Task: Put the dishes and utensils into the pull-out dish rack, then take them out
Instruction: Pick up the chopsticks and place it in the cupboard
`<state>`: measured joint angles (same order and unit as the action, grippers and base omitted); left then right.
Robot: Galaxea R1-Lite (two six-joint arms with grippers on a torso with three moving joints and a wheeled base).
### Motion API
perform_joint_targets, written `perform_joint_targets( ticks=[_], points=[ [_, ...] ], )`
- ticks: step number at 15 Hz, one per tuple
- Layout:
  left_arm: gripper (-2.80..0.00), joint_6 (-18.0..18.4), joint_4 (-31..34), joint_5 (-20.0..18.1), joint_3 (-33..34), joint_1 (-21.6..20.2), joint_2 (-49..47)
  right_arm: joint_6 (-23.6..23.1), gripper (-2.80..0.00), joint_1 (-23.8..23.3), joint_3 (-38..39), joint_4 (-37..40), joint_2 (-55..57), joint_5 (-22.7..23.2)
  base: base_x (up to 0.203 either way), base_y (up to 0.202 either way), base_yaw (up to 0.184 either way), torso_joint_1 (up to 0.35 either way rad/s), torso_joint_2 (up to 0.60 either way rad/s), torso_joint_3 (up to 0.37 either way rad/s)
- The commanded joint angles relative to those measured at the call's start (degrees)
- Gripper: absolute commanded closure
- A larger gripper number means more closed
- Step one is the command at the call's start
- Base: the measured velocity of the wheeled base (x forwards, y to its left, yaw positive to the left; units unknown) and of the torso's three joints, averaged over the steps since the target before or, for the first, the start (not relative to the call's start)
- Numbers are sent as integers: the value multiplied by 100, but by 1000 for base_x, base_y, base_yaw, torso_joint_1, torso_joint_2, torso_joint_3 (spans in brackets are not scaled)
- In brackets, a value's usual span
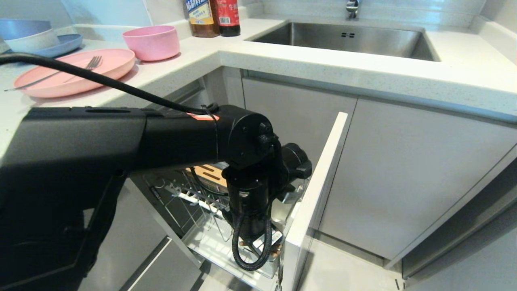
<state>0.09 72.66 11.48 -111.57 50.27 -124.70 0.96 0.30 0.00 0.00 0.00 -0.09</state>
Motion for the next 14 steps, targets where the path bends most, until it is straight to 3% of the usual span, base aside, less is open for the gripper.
perform_joint_targets(
  ticks=[1, 9, 14],
  points=[
    [-280, -9, 47, 12, -5, 0, 68, 0, 0, 4, 9, 0, 0, 0, 0, 0, 0, 0, 0, 0],
    [-280, -183, 73, 128, 5, 9, 571, 0, 0, 5, 9, 0, 0, 0, 0, 0, 0, 0, 0, 0],
    [-280, -949, -58, 902, 12, 9, 1070, 0, 0, 1, 9, 0, 0, 0, 0, 0, 0, 0, 0, 0]
  ],
)
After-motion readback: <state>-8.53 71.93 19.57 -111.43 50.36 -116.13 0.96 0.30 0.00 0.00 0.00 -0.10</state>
